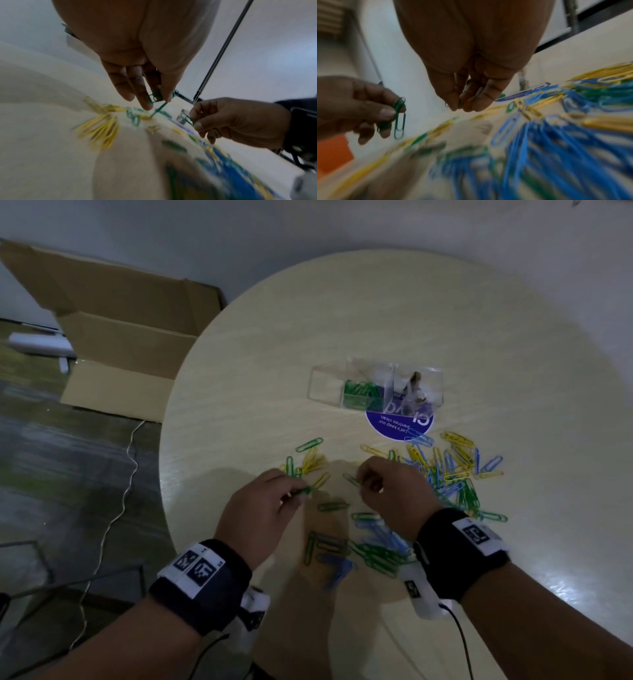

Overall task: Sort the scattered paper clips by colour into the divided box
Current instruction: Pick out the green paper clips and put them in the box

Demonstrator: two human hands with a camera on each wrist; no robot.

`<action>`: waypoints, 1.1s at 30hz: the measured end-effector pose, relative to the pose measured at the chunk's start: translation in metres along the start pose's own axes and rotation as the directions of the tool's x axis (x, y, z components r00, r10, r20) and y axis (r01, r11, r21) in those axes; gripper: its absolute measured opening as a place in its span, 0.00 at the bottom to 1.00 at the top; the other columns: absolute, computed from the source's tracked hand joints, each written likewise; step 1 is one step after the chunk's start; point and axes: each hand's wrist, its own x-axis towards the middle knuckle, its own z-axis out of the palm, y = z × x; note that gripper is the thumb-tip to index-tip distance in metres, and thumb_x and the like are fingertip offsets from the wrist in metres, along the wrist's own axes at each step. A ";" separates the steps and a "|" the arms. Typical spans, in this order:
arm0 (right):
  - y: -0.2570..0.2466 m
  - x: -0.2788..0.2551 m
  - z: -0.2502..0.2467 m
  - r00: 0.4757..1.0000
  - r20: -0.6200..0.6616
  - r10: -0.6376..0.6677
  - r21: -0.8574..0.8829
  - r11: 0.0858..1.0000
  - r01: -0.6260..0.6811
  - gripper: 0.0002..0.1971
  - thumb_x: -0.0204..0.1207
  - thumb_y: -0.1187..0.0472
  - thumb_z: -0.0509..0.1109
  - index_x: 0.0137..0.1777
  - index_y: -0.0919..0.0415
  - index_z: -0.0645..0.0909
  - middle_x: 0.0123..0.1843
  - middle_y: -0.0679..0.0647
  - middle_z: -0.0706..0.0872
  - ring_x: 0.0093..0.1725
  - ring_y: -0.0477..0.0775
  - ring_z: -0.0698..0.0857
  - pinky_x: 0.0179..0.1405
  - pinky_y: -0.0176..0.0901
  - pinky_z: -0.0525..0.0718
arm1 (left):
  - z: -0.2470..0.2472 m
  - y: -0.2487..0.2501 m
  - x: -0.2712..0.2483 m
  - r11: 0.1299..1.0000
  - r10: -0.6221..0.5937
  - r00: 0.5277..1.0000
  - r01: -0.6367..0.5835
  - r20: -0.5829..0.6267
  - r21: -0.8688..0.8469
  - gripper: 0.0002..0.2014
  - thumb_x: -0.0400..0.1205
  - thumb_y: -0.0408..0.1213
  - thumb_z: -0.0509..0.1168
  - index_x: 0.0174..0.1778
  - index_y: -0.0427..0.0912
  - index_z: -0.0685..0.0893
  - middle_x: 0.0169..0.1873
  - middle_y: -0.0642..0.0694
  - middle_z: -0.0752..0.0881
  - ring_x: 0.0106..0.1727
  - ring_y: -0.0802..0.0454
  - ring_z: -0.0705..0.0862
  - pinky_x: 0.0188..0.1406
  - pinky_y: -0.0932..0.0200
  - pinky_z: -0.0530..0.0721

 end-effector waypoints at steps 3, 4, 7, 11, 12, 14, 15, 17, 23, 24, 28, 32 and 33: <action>0.004 0.012 -0.034 0.982 -0.170 0.079 0.105 0.993 -0.062 0.08 0.67 0.64 0.74 0.41 0.49 0.82 0.34 0.47 0.87 0.35 0.48 0.85 0.38 0.39 0.81 | -0.011 0.018 0.035 0.986 -0.026 0.996 0.011 -0.090 -0.164 0.07 0.82 0.40 0.68 0.54 0.47 0.87 0.46 0.53 0.83 0.44 0.53 0.85 0.48 0.49 0.85; 0.005 0.019 -0.045 0.970 -0.222 0.097 0.125 0.990 -0.070 0.08 0.67 0.62 0.75 0.41 0.49 0.82 0.34 0.47 0.87 0.35 0.47 0.85 0.37 0.39 0.81 | -0.015 0.026 0.049 0.980 -0.040 0.992 0.016 -0.116 -0.198 0.07 0.83 0.40 0.68 0.54 0.47 0.87 0.46 0.53 0.84 0.45 0.54 0.85 0.49 0.50 0.85; 0.006 0.048 -0.072 0.932 -0.331 0.145 0.191 0.978 -0.084 0.06 0.67 0.61 0.75 0.42 0.51 0.84 0.36 0.46 0.88 0.37 0.49 0.86 0.40 0.40 0.83 | -0.019 0.047 0.093 0.959 -0.070 0.983 0.019 -0.171 -0.284 0.06 0.82 0.40 0.68 0.52 0.47 0.87 0.46 0.53 0.84 0.44 0.55 0.86 0.49 0.50 0.86; 0.000 0.085 -0.087 0.903 -0.371 0.218 0.232 0.963 -0.137 0.05 0.68 0.61 0.73 0.43 0.53 0.86 0.38 0.49 0.90 0.40 0.51 0.88 0.43 0.43 0.86 | -0.008 0.062 0.149 0.951 -0.077 0.970 0.002 -0.231 -0.309 0.06 0.80 0.38 0.69 0.50 0.45 0.88 0.46 0.48 0.86 0.43 0.48 0.87 0.49 0.48 0.86; 0.000 0.091 -0.087 0.906 -0.355 0.230 0.242 0.959 -0.149 0.06 0.68 0.61 0.72 0.44 0.53 0.87 0.39 0.50 0.90 0.41 0.52 0.88 0.45 0.46 0.87 | -0.005 0.065 0.159 0.962 -0.083 0.973 0.023 -0.215 -0.270 0.07 0.80 0.39 0.70 0.52 0.46 0.89 0.47 0.48 0.87 0.45 0.48 0.87 0.52 0.51 0.85; -0.001 0.097 -0.083 0.916 -0.317 0.247 0.257 0.952 -0.167 0.08 0.70 0.58 0.72 0.48 0.53 0.88 0.43 0.52 0.91 0.44 0.54 0.89 0.50 0.49 0.87 | 0.002 0.066 0.173 0.979 -0.112 0.982 0.083 -0.154 -0.185 0.12 0.80 0.42 0.70 0.58 0.46 0.88 0.51 0.50 0.88 0.51 0.49 0.87 0.57 0.56 0.82; 0.000 0.097 -0.080 0.920 -0.300 0.252 0.266 0.948 -0.173 0.09 0.71 0.57 0.72 0.50 0.53 0.88 0.46 0.51 0.91 0.45 0.54 0.89 0.51 0.48 0.87 | 0.004 0.064 0.175 0.979 -0.126 0.984 0.103 -0.128 -0.175 0.14 0.79 0.43 0.70 0.60 0.46 0.87 0.52 0.51 0.89 0.51 0.50 0.87 0.58 0.55 0.82; 0.000 0.087 -0.075 0.926 -0.298 0.232 0.247 0.956 -0.160 0.09 0.74 0.57 0.72 0.54 0.53 0.87 0.50 0.49 0.90 0.46 0.51 0.88 0.48 0.39 0.82 | 0.000 0.056 0.170 0.972 -0.146 0.982 0.119 -0.122 -0.203 0.14 0.80 0.44 0.70 0.61 0.48 0.86 0.50 0.54 0.88 0.47 0.49 0.88 0.55 0.51 0.85; 0.001 0.048 -0.031 0.997 -0.059 -0.040 -0.046 0.998 0.037 0.10 0.75 0.63 0.70 0.54 0.54 0.87 0.51 0.51 0.88 0.47 0.49 0.83 0.46 0.32 0.72 | -0.023 0.004 0.086 0.988 -0.087 0.986 0.104 -0.139 0.118 0.04 0.82 0.41 0.67 0.47 0.52 0.88 0.43 0.51 0.83 0.41 0.50 0.82 0.46 0.55 0.81; 0.003 0.045 -0.020 0.996 -0.001 -0.094 -0.102 0.990 0.094 0.12 0.75 0.63 0.69 0.57 0.55 0.86 0.54 0.53 0.88 0.51 0.54 0.84 0.51 0.38 0.75 | -0.021 -0.006 0.068 0.985 -0.076 0.991 0.092 -0.114 0.143 0.05 0.82 0.40 0.67 0.48 0.51 0.88 0.44 0.50 0.84 0.42 0.49 0.82 0.46 0.54 0.81; 0.001 0.044 0.021 0.953 0.142 -0.266 -0.307 0.904 0.298 0.24 0.74 0.64 0.60 0.71 0.57 0.78 0.73 0.55 0.79 0.65 0.69 0.78 0.65 0.61 0.78 | 0.002 -0.031 0.017 0.934 0.065 0.997 -0.075 0.040 0.349 0.12 0.79 0.36 0.67 0.58 0.48 0.88 0.59 0.50 0.87 0.54 0.44 0.81 0.50 0.48 0.84; -0.014 0.074 0.036 0.928 0.232 -0.293 -0.396 0.842 0.365 0.26 0.76 0.68 0.60 0.75 0.55 0.72 0.78 0.53 0.74 0.70 0.68 0.72 0.69 0.60 0.73 | 0.009 -0.044 -0.001 0.918 0.077 0.997 -0.074 0.008 0.389 0.17 0.78 0.38 0.63 0.62 0.50 0.86 0.64 0.54 0.85 0.56 0.45 0.80 0.48 0.47 0.84; -0.018 0.083 0.038 0.922 0.251 -0.294 -0.420 0.825 0.378 0.24 0.77 0.67 0.60 0.73 0.55 0.74 0.75 0.56 0.77 0.67 0.68 0.74 0.67 0.60 0.74 | 0.008 -0.046 -0.001 0.928 0.084 0.996 -0.075 -0.008 0.364 0.16 0.78 0.37 0.62 0.61 0.51 0.87 0.62 0.53 0.86 0.54 0.44 0.81 0.48 0.47 0.84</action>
